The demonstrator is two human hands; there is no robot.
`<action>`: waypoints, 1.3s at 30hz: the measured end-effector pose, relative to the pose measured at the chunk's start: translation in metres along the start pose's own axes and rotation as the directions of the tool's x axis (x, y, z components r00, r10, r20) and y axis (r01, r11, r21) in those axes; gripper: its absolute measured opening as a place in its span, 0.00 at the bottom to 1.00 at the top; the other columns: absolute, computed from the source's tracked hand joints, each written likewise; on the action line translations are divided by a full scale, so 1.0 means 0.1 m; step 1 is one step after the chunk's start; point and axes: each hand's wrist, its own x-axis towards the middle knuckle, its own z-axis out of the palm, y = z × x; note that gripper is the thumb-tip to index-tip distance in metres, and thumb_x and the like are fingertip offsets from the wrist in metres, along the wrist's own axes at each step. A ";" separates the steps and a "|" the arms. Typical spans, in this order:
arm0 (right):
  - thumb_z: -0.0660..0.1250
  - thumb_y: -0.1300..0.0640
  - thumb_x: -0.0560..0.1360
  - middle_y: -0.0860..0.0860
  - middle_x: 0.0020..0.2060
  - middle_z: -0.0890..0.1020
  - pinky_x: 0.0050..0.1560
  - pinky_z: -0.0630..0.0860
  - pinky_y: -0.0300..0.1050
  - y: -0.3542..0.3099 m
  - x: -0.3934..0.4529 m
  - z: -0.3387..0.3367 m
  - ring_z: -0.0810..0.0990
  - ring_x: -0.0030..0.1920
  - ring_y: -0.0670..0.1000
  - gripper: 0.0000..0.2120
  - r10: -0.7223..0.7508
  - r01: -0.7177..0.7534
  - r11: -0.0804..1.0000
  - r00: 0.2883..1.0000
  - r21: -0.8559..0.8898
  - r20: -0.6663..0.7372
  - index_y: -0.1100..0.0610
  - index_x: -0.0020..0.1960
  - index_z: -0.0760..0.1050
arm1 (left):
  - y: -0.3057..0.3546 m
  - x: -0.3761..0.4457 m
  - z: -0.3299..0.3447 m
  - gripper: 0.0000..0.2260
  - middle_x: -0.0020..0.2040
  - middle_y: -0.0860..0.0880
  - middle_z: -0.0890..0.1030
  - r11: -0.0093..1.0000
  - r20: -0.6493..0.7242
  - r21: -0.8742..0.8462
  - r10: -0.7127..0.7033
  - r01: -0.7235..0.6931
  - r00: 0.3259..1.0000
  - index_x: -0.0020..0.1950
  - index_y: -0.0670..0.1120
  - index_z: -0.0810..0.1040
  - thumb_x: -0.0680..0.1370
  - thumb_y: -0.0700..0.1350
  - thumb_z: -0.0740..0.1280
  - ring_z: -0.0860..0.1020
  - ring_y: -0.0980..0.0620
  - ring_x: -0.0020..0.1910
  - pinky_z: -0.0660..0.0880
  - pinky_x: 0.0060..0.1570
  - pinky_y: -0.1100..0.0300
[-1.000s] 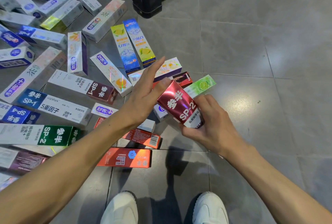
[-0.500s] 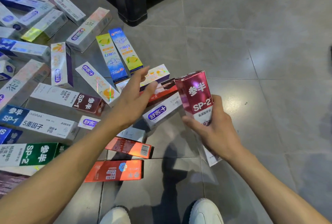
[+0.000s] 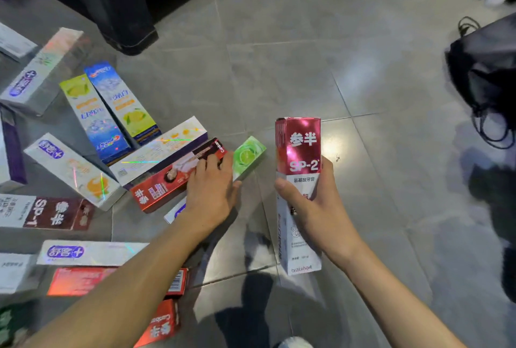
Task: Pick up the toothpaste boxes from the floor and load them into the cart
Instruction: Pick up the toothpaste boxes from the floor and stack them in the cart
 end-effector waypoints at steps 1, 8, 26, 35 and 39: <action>0.73 0.46 0.74 0.34 0.46 0.79 0.40 0.77 0.34 -0.01 0.02 0.00 0.82 0.47 0.40 0.24 0.003 -0.003 1.000 1.000 0.014 -0.022 0.40 0.63 0.63 | -0.01 0.00 -0.01 0.26 0.59 0.40 0.73 0.994 0.005 -0.107 -0.013 0.013 1.000 0.75 0.45 0.65 0.79 0.52 0.67 0.73 0.38 0.59 0.73 0.53 0.45; 0.74 0.46 0.72 0.31 0.43 0.78 0.43 0.75 0.35 -0.48 0.12 0.00 0.82 0.45 0.39 0.29 -0.008 0.015 0.998 0.994 0.067 -0.108 0.45 0.67 0.64 | 0.10 -0.04 -1.11 0.22 0.62 0.52 0.79 0.585 0.008 -0.799 -0.223 0.141 0.975 0.73 0.54 0.67 0.80 0.50 0.69 0.78 0.58 0.59 0.76 0.58 0.56; 0.72 0.52 0.72 0.54 0.58 0.84 0.60 0.77 0.49 -6.51 -2.45 -1.54 0.82 0.59 0.54 0.26 -0.045 0.081 0.850 0.996 0.521 -0.082 0.52 0.69 0.73 | 1.98 -1.29 -7.96 0.13 0.54 0.54 0.85 0.174 -0.027 -0.985 -0.134 -0.004 0.991 0.62 0.57 0.78 0.79 0.58 0.66 0.82 0.54 0.55 0.77 0.57 0.51; 0.72 0.61 0.74 0.59 0.61 0.82 0.64 0.75 0.64 -7.81 -3.88 -1.90 0.80 0.61 0.62 0.27 -0.069 0.330 0.817 0.870 0.473 -0.489 0.50 0.71 0.71 | 2.73 -1.87 -9.35 0.15 0.43 0.48 0.86 0.062 -0.087 -0.993 0.185 -0.101 0.979 0.65 0.55 0.70 0.80 0.46 0.67 0.84 0.55 0.38 0.79 0.36 0.59; 0.66 0.66 0.76 0.55 0.57 0.85 0.49 0.82 0.46 -7.97 -4.67 -2.14 0.85 0.53 0.54 0.24 -0.043 0.408 0.805 0.765 0.431 -0.643 0.53 0.71 0.71 | 3.23 -2.29 -9.53 0.12 0.42 0.49 0.86 -0.024 -0.070 -0.998 0.353 -0.065 0.933 0.61 0.57 0.73 0.80 0.45 0.69 0.84 0.55 0.38 0.77 0.34 0.64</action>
